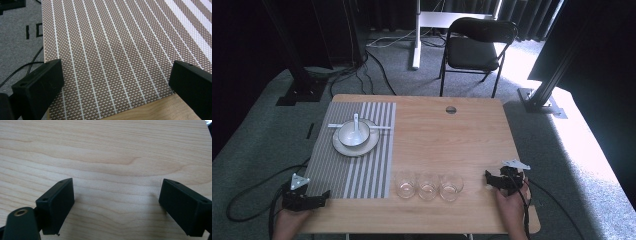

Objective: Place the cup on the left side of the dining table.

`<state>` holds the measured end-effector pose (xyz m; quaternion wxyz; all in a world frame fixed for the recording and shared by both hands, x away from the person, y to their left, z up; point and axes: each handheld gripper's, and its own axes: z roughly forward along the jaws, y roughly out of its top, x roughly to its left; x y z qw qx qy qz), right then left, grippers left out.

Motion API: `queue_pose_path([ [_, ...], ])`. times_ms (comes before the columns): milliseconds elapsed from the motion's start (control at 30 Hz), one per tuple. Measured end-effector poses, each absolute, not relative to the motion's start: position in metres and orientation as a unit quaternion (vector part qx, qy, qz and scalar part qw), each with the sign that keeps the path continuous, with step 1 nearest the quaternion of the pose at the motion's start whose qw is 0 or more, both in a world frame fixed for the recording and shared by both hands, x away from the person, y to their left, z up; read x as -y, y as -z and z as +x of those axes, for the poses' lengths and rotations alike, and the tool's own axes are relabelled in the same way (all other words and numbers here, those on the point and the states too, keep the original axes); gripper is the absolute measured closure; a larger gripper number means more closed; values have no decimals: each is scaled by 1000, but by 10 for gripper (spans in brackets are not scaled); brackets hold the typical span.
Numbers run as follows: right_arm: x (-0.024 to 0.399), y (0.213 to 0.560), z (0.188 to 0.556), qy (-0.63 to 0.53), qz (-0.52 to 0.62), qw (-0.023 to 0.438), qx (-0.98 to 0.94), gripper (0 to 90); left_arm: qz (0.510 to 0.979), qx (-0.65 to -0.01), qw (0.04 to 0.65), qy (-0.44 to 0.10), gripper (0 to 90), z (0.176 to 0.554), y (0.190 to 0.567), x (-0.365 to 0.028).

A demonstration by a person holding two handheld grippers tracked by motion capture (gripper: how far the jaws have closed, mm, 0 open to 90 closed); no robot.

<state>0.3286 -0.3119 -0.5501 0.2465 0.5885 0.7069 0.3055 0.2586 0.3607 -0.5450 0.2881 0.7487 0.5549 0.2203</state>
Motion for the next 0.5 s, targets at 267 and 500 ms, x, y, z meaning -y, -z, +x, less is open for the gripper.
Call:
queue_pose_path([
  [267,312,550,329,-305,589,246,-707,123,756,-537,327,-182,2,253,542,-375],
  [500,312,550,329,-305,588,247,-707,123,777,-510,311,-200,2,245,543,-377],
])
